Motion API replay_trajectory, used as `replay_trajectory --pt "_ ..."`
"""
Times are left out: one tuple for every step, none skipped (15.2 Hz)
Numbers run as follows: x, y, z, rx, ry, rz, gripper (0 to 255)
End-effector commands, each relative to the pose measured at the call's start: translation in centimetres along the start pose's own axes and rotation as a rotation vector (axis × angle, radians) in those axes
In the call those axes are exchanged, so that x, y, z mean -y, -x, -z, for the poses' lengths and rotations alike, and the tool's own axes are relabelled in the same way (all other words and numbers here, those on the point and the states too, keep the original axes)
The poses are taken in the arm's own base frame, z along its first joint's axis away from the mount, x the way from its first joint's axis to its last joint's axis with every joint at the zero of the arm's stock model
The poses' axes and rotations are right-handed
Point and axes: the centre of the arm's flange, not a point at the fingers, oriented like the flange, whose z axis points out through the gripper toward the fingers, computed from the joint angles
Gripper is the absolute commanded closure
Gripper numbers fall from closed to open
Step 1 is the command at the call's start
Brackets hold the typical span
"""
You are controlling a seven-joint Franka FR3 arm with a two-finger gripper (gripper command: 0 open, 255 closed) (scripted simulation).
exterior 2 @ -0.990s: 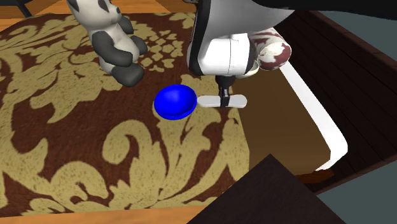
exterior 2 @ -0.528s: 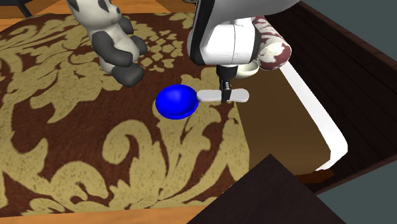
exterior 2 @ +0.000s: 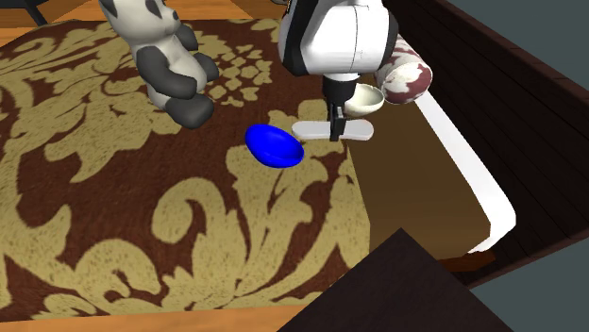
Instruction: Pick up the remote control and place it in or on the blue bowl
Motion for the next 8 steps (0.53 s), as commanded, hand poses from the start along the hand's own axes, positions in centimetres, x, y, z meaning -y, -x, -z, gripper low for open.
replay_trajectory --pt "0.1 0.0 1.1 0.0 0.0 0.0 255" --pt "0.1 0.0 1.6 0.0 0.0 0.0 255" --pt "0.1 0.0 2.2 0.0 0.0 0.0 255" --pt "0.1 0.0 2.4 0.0 0.0 0.0 255" --pt "-0.1 -1.3 2.4 0.0 0.0 0.0 255" --pt "-0.2 -2.7 2.5 0.0 0.0 0.0 255" --pt "-0.3 -4.0 2.5 0.0 0.0 0.0 255" --pt "-0.5 -5.3 2.6 0.0 0.0 0.0 255"
